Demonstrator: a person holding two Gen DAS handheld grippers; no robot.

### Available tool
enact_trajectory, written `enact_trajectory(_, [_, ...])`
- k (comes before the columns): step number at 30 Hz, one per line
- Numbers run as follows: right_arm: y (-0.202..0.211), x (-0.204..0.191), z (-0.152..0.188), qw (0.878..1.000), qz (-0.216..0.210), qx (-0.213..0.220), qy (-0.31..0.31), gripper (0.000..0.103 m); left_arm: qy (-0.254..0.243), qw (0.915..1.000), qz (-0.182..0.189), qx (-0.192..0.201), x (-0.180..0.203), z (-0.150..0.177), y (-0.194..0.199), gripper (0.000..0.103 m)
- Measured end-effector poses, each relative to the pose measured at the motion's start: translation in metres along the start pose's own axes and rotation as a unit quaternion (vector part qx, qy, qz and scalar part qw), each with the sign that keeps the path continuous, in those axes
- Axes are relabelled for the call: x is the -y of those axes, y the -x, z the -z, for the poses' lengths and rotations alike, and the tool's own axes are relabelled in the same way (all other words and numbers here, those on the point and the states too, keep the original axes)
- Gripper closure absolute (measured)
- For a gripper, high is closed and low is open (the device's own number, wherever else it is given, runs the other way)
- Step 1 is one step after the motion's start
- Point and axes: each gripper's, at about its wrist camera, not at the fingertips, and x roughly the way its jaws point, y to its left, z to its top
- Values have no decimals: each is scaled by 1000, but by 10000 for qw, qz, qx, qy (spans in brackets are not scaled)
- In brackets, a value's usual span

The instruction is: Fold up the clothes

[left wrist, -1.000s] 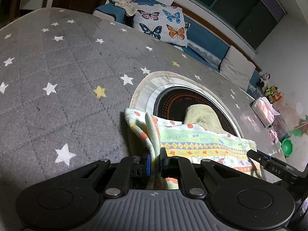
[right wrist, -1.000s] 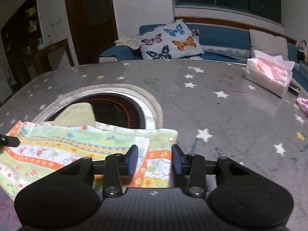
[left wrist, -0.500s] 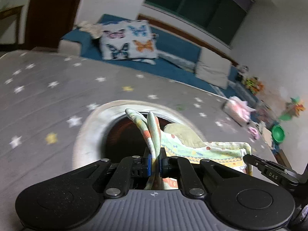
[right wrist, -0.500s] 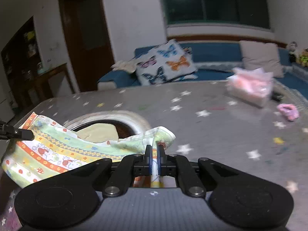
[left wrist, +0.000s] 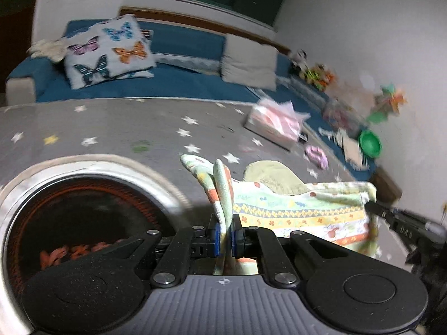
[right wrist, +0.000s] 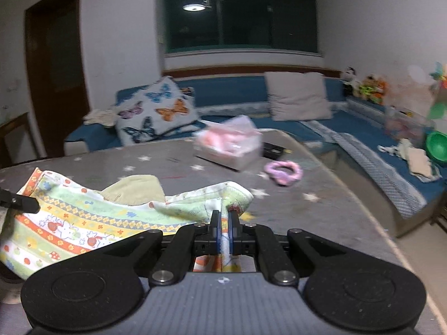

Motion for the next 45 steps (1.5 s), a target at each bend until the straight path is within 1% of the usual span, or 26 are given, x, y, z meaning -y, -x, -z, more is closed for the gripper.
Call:
enact_trajectory(2, [-11, 11, 6, 9998, 148, -122, -54, 95, -182, 9991, -370, -55, 7, 2, -15, 90])
enact_trajectory(4, [-19, 21, 10, 9995, 175, -238, -135, 94, -265, 9978, -590, -110, 7, 3, -23, 84])
enact_trajectory(5, [-20, 23, 12, 9995, 148, -241, -172, 94, -293, 9976, -620, -113, 5, 4, -23, 77])
enact_trajectory(6, [-19, 25, 14, 9995, 119, -235, -177, 94, -317, 9973, -653, -93, 4, 4, -22, 73])
enact_trajectory(8, [-18, 24, 15, 9996, -13, -240, -168, 93, -390, 9968, -691, -47, 6, 2, -22, 73])
enact_trajectory(13, [-29, 5, 13, 9971, -621, -381, -214, 92, -732, 9966, -359, -78, 33, -3, -35, 75])
enact_trajectory(16, [-40, -11, 11, 9951, -853, -463, -168, 92, -906, 9956, -186, -167, 48, -3, -53, 76])
enact_trajectory(18, [-50, -21, 10, 9942, -942, -510, -124, 92, -953, 9952, -103, -209, 54, -4, -65, 80])
enact_trajectory(21, [-66, -31, 11, 9929, -1011, -629, -55, 92, -933, 9951, -19, -338, 56, -6, -83, 82])
enact_trajectory(23, [-76, -37, 13, 9925, -984, -719, 47, 91, -973, 9944, -39, -422, 57, -5, -95, 82])
enact_trajectory(26, [-81, -39, 13, 9927, -955, -729, 111, 90, -981, 9939, -125, -488, 56, -3, -108, 82])
enact_trajectory(27, [-81, -39, 12, 9925, -965, -740, 91, 89, -968, 9941, -112, -472, 55, -2, -107, 82])
enact_trajectory(29, [-75, -38, 11, 9924, -988, -726, 95, 84, -965, 9943, -109, -443, 54, -1, -105, 82])
enact_trajectory(34, [-54, -47, 15, 9909, -1132, -677, 287, 82, -1041, 9938, -117, -376, 59, 3, -92, 81])
enact_trajectory(37, [-44, -55, 19, 9893, -1200, -687, 457, 70, -1137, 9929, -79, -344, 65, 10, -82, 81])
enact_trajectory(40, [-34, -64, 25, 9884, -1180, -690, 667, 70, -1263, 9914, -68, -322, 68, 20, -71, 81])
enact_trajectory(45, [-13, -73, 40, 9872, -1172, -713, 819, 68, -1400, 9896, -45, -344, 68, 41, -54, 81])
